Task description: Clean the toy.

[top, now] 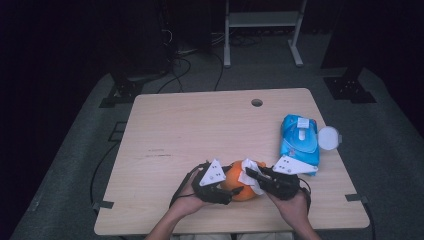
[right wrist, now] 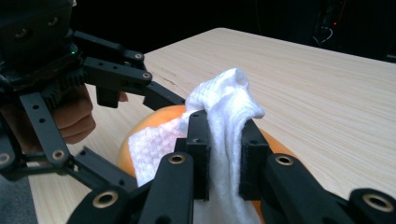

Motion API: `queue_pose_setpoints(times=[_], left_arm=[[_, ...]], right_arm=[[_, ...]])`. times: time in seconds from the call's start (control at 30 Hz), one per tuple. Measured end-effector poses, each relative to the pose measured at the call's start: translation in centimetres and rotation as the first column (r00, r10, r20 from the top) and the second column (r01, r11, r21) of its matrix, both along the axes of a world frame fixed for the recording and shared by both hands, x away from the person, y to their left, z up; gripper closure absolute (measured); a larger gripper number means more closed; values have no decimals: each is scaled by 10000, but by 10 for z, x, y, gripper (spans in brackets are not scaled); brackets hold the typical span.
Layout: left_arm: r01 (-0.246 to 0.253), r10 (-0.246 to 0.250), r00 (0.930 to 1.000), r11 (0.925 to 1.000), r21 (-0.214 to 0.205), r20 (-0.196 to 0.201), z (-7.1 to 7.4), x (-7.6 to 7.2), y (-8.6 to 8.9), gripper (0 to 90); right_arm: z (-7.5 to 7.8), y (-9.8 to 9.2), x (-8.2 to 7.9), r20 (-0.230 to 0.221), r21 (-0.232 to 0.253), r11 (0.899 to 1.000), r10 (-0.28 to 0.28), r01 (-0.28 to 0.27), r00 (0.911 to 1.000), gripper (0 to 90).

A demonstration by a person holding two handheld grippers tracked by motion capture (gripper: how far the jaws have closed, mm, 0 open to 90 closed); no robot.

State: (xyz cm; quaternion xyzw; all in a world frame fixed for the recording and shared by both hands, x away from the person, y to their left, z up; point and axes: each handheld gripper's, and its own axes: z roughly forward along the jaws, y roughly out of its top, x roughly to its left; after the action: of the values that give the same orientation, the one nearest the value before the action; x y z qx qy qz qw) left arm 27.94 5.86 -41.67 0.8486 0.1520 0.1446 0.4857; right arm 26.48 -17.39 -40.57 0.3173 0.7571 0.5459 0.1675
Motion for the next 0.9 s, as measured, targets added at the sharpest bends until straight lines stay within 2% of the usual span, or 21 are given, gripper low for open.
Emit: queue_pose_setpoints(times=[0.1, 0.17, 0.23, 0.33, 0.37, 0.43, 0.53, 0.57, 0.6, 0.63, 0.7, 0.8, 0.87, 0.9], left_arm=[[22, -22, 10000, 10000, 70, 27, -1, 0, 2, 305], [1, -1, 10000, 10000, 23, -3, -1, 1, 5, 314], [77, -77, 9999, 10000, 11, 67, -1, 0, 5, 316], [262, -270, 9990, 9994, 238, 343, -1, -4, -2, 311], [335, -353, 9983, 9987, 379, 470, -1, -5, -3, 309], [368, -395, 9976, 9982, 465, 572, -2, -8, -4, 305], [343, -360, 9982, 9987, 366, 478, -2, -6, 0, 306], [352, -364, 9984, 9990, 282, 434, -2, -5, 1, 306], [360, -368, 9985, 9991, 207, 395, -2, -5, 1, 302], [352, -357, 9987, 9993, 137, 371, -2, -5, 0, 297], [367, -376, 9982, 9991, 194, 467, -2, -7, -4, 290], [552, -577, 9959, 9978, 378, 701, -2, -10, -9, 288], [548, -572, 9958, 9979, 359, 711, -2, -10, -8, 288], [550, -568, 9962, 9980, 296, 665, -3, -9, -6, 288]], right_arm=[[0, 9, -4, 52, 95, 9990, 427, -428, 9991, 776], [1, 8, -2, 96, 22, 9988, 495, -495, 9987, 776], [1, 3, 2, 39, -18, 9998, 211, -211, 9998, 775], [0, 0, 1, -108, 90, 10000, 17, -16, 9999, 776], [0, 3, -1, -67, 84, 9999, 149, -149, 9999, 776], [-1, 9, -4, -270, 578, 9962, 661, -645, 9974, 774], [-1, 11, 0, -259, 425, 9966, 711, -700, 9971, 775], [0, 8, 1, -246, 359, 9982, 481, -472, 9985, 774], [1, 4, 2, -52, 35, 9999, 157, -157, 9999, 774], [1, 1, 3, -36, -72, 10000, 7, -8, 10000, 775], [0, -1, 3, -273, 227, 9997, -27, 33, 9996, 774], [1, 8, -3, -211, 420, 9976, 560, -551, 9982, 770], [3, 15, -5, 29, 57, 9975, 699, -699, 9976, 770], [4, 15, -4, -31, 41, 9979, 641, -641, 9979, 770]])
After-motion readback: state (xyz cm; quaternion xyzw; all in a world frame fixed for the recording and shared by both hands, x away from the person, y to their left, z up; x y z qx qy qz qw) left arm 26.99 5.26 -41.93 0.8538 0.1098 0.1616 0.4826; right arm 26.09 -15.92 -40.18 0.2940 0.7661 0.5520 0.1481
